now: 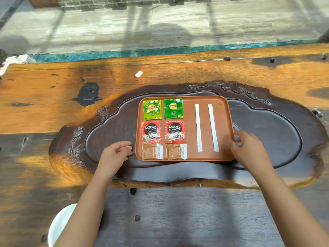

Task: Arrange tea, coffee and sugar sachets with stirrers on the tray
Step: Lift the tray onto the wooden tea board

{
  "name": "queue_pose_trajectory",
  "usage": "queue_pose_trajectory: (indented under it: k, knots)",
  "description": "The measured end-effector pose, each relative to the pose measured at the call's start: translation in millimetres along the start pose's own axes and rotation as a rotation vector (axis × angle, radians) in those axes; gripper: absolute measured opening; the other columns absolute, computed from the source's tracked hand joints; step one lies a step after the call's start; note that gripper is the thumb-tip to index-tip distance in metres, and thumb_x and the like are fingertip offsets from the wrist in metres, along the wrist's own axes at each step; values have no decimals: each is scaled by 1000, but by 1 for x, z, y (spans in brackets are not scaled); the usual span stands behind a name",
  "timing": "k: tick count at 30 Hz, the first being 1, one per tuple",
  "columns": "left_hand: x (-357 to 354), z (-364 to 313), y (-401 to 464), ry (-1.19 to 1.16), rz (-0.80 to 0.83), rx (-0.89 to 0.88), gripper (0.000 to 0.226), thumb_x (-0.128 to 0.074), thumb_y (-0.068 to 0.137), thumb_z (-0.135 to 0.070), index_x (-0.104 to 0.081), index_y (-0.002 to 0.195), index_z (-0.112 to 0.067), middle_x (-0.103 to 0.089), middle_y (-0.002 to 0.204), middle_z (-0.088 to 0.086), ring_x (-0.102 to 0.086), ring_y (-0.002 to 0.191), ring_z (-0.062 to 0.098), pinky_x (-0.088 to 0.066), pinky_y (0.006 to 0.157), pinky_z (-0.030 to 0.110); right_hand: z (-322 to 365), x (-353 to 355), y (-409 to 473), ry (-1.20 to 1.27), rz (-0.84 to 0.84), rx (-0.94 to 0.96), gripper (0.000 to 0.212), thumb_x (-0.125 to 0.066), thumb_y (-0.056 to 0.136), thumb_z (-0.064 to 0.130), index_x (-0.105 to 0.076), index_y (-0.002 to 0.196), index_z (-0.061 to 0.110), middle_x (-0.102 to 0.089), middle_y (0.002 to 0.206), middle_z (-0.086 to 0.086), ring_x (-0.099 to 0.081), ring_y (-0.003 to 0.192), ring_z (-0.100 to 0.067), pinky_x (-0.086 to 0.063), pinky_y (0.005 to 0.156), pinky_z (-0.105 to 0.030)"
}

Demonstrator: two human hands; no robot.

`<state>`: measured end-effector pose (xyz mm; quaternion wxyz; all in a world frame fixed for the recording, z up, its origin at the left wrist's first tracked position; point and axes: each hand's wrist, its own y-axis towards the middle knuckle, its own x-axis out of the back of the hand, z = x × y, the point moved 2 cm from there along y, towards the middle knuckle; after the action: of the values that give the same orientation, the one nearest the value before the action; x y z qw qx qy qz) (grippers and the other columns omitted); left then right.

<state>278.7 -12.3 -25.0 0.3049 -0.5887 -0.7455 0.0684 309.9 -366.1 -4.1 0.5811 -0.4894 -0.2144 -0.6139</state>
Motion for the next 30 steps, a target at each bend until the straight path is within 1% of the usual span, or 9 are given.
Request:
queue_pose_trajectory:
  k: [2, 5, 8, 12, 14, 17, 20, 26, 30]
  knots:
    - [2, 8, -30, -30, -42, -13, 23, -53, 89, -9, -64, 89, -29, -69, 91, -1, -66, 88, 14, -51, 84, 35, 6, -7, -28, -5, 17, 32, 35, -51, 88, 20, -55, 122, 11, -58, 116, -17, -55, 102, -36, -45, 84, -41]
    - [-5, 23, -82, -40, -111, -34, 23, -55, 88, -9, -64, 88, -30, -70, 90, -2, -66, 79, 7, -50, 80, 27, 19, -27, -76, 54, 62, 112, 31, -57, 85, 18, -59, 116, 15, -63, 108, -11, -59, 95, -30, -45, 77, -35]
    - [-9, 45, -127, 178, -160, -125, 16, -58, 87, -14, -66, 94, -26, -69, 92, -3, -62, 82, 5, -47, 73, 13, 27, -56, -122, 69, 144, 172, 29, -57, 85, 18, -61, 113, 18, -63, 104, -4, -60, 93, -24, -49, 75, -35]
    - [7, 62, -154, 606, -131, -369, 33, -43, 85, -32, -64, 104, -16, -64, 98, -4, -53, 91, 7, -42, 80, 22, 36, -96, -163, -64, 133, 406, 23, -55, 81, 19, -66, 100, 16, -65, 94, -1, -62, 87, -23, -53, 68, -34]
    - [27, 68, -155, 704, -174, -425, 36, -41, 85, -30, -64, 104, -10, -66, 98, 4, -54, 93, 15, -38, 83, 24, 38, -112, -174, -136, 127, 532, 32, -47, 80, 24, -65, 104, 15, -65, 100, -2, -61, 93, -23, -53, 75, -36]
    - [66, 82, -153, 788, -310, -410, 39, -41, 85, -27, -62, 108, -4, -65, 103, 14, -57, 95, 29, -38, 86, 34, 34, -136, -178, -264, 162, 657, 40, -40, 83, 27, -59, 117, 16, -60, 119, -8, -51, 114, -27, -43, 96, -44]
    - [101, 100, -152, 895, -382, -363, 42, -40, 84, -27, -58, 114, -4, -61, 111, 17, -52, 101, 32, -39, 85, 41, 30, -153, -174, -411, 215, 730, 46, -39, 85, 31, -52, 127, 17, -52, 133, -13, -41, 127, -31, -27, 104, -47]
    - [135, 133, -149, 964, -279, -275, 58, -44, 79, -40, -51, 124, -4, -59, 117, 15, -51, 108, 32, -42, 89, 45, 32, -174, -164, -545, 279, 801, 53, -32, 90, 40, -38, 139, 21, -38, 147, -14, -33, 135, -32, -21, 106, -50]
    - [145, 146, -148, 834, -230, -191, 58, -58, 83, -39, -47, 128, -5, -59, 120, 14, -49, 113, 31, -41, 92, 43, 29, -181, -161, -579, 289, 810, 52, -25, 94, 43, -36, 140, 23, -38, 147, -12, -31, 136, -29, -19, 108, -51]
